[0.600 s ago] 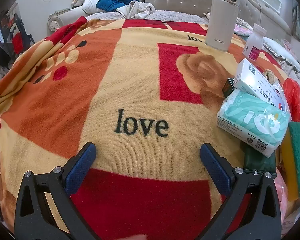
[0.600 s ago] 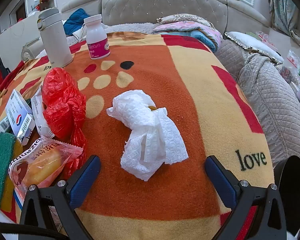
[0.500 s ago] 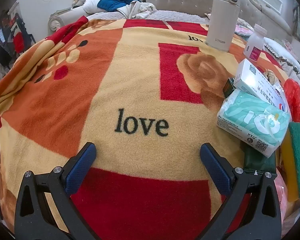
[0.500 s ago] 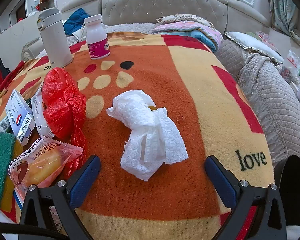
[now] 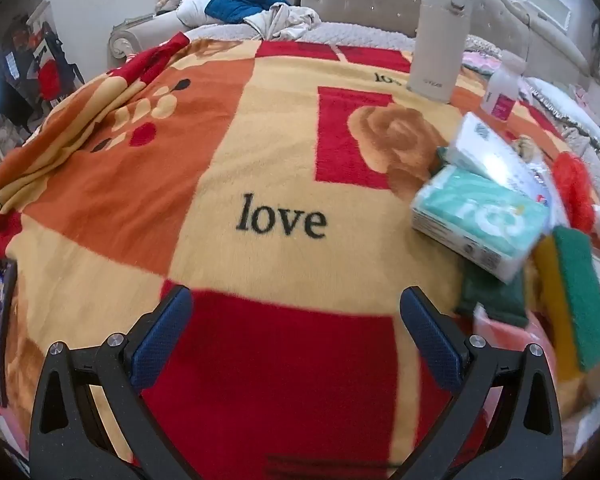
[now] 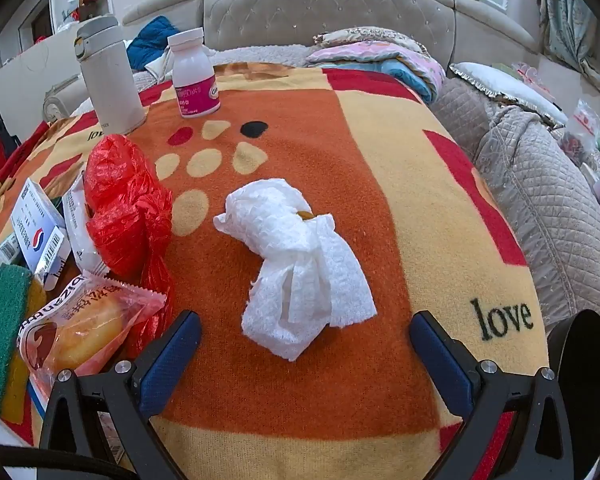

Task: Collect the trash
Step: 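Move both tools toward the pile of trash on the blanket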

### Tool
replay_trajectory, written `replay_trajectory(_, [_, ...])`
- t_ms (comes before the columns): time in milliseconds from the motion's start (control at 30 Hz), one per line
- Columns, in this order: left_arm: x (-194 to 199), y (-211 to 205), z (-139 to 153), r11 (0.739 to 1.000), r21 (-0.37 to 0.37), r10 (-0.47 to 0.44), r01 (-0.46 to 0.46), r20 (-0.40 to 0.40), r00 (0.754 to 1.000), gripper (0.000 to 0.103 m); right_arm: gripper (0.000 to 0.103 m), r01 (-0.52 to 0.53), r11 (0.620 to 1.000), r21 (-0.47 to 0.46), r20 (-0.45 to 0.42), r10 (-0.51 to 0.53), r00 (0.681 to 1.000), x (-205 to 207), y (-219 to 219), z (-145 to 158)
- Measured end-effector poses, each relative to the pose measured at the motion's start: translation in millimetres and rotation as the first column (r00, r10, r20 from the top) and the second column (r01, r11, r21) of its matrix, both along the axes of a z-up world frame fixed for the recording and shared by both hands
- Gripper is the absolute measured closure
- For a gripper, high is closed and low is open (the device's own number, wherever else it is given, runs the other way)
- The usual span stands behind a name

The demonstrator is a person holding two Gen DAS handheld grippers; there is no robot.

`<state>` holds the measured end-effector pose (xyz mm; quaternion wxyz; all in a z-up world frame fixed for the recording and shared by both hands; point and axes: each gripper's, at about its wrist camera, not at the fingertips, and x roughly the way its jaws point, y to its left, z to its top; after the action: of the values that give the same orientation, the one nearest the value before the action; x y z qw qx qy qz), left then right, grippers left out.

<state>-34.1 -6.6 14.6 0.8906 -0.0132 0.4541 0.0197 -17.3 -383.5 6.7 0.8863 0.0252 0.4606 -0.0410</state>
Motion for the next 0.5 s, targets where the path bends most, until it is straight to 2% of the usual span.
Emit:
replay_trajectory(133, [-21,-9,17,1.000,-0.013,-0.011,0.012,0.038,0.999,0.000,0.000,-0.089,0.996,0.020,-0.071,0.090,0.993,-8,-2,3])
replay_trajectory(267, [-38,-19,33,0.999,-0.026,-0.034,0.036,0.072,0.997,0.000,0.000,-0.020,0.999,0.029,-0.068,0.022,0.997,-44,-20,12])
replay_trajectory(367, [-51,-28,45,0.998,-0.041,-0.047,0.051,0.098,0.994,0.000,0.000,-0.003,1.000,0.006,0.013,0.003,1.000,-74,-23,36])
replay_trajectory(500, [-67,-41,58,0.994,-0.077,-0.063,0.072,0.122,0.991,0.000,0.000,0.001,0.999,0.041,0.135,-0.006,0.991,-108,-18,71])
